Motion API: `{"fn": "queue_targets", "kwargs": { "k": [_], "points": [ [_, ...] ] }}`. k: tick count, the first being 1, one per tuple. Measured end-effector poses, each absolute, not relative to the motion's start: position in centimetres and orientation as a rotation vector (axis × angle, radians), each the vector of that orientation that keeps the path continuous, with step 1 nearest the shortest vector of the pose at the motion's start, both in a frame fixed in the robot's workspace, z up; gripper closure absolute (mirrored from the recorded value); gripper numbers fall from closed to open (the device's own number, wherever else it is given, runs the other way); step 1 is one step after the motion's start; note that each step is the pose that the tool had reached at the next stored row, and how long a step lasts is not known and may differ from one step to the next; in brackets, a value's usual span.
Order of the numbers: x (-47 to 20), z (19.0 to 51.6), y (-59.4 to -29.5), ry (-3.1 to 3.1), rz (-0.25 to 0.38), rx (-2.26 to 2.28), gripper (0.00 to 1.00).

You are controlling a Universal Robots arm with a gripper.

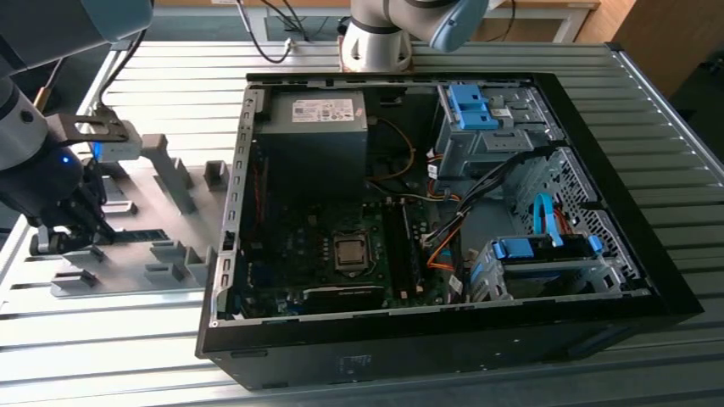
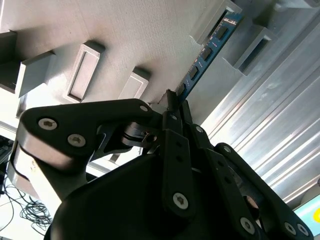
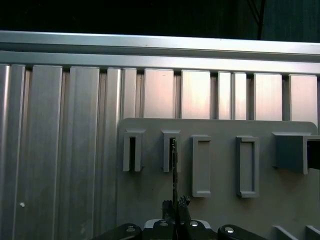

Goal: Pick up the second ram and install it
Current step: 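Pick up the second ram and move it above second insertion slot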

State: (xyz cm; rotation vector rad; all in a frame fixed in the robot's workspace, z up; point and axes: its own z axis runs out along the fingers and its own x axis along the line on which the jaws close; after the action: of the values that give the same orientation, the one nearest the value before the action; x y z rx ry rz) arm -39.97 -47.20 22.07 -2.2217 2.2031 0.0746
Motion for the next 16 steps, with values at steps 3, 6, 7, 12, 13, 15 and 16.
{"fn": "queue_targets", "kwargs": {
  "k": [3,6,7,12,13,15,16],
  "points": [
    [-39.97,22.13,-47.20,2.203,0.075,-2.222,0.86],
    [-39.97,22.20,-47.20,2.203,0.075,-2.222,0.86],
    [-39.97,22.22,-47.20,2.203,0.075,-2.222,0.86],
    [-39.97,22.36,-47.20,2.203,0.075,-2.222,0.86],
    [-39.97,22.38,-47.20,2.203,0.075,-2.222,0.86],
    [-39.97,22.42,-47.20,2.203,0.075,-2.222,0.86],
    [-39.97,22.44,-47.20,2.203,0.075,-2.222,0.86]
  ]
}}
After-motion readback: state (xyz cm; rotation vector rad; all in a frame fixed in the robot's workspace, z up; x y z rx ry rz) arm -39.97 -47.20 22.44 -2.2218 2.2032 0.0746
